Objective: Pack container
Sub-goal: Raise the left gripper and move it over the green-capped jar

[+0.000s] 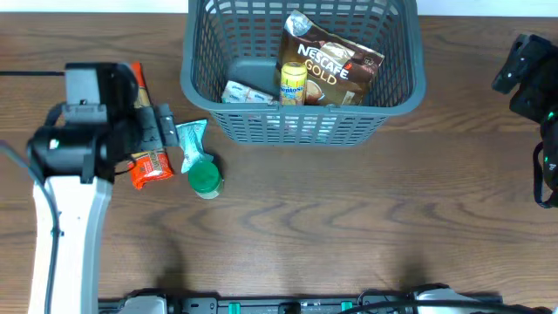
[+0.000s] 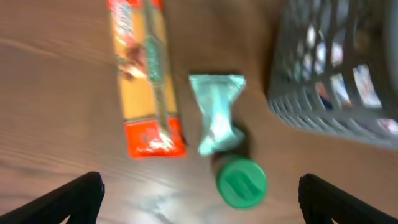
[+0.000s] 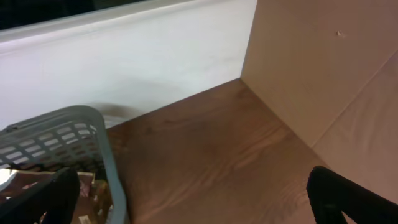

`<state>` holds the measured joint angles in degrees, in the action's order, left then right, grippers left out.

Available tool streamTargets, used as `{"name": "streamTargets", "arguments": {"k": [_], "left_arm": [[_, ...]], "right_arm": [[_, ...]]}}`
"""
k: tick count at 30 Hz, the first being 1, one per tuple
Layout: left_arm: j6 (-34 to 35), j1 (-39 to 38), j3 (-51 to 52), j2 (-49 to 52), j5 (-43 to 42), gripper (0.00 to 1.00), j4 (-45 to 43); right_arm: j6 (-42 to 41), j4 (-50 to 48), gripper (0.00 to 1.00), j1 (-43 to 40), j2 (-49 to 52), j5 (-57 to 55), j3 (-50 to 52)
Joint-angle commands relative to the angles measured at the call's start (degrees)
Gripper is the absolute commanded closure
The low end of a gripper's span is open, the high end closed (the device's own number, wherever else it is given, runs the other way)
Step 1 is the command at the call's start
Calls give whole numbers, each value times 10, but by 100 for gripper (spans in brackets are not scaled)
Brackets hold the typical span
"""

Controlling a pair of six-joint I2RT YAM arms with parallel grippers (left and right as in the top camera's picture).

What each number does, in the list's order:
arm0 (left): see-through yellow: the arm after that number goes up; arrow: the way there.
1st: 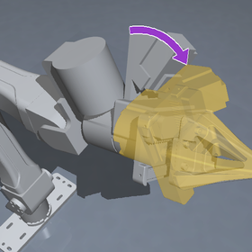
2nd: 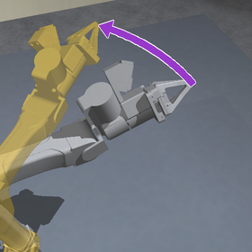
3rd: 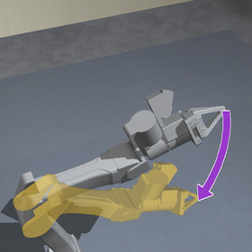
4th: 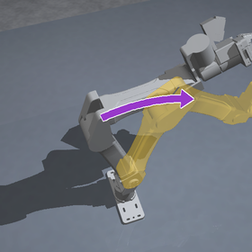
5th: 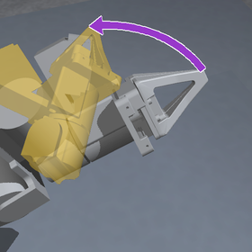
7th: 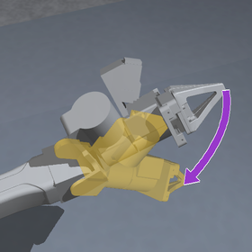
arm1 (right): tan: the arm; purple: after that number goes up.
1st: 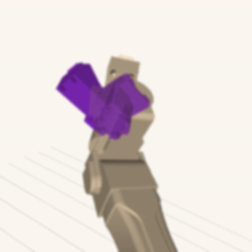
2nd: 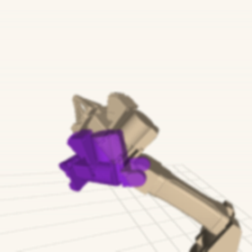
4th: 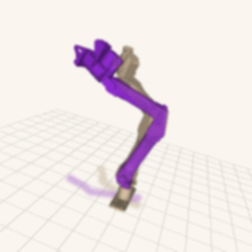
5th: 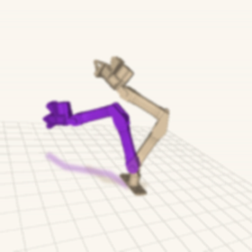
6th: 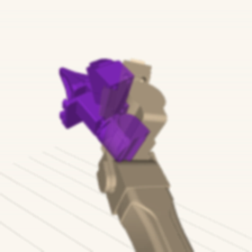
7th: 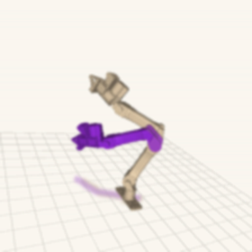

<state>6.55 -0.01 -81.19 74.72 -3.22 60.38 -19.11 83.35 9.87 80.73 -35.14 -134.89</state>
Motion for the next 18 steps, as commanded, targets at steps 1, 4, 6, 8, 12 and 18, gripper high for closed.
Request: {"name": "streamTargets", "arguments": {"k": [1,4,6,8,12,18], "left_arm": [[-24,3,-9,28,-91,2,18],[-38,3,-7,49,-118,2,31],[-64,0,-7,62,-137,1,42],[-88,-8,-5,73,-143,1,52],[-100,-22,8,79,-139,1,62],[-99,-30,41,79,-112,1,62]], "right_arm": [[-8,1,1,-5,-1,-2,1],[-8,1,1,-5,-1,-2,1],[-8,1,1,-5,-1,-2,1],[-8,1,1,-5,-1,-2,1],[-8,1,1,-5,-1,-2,1],[-8,1,1,-5,-1,-2,1]]}}
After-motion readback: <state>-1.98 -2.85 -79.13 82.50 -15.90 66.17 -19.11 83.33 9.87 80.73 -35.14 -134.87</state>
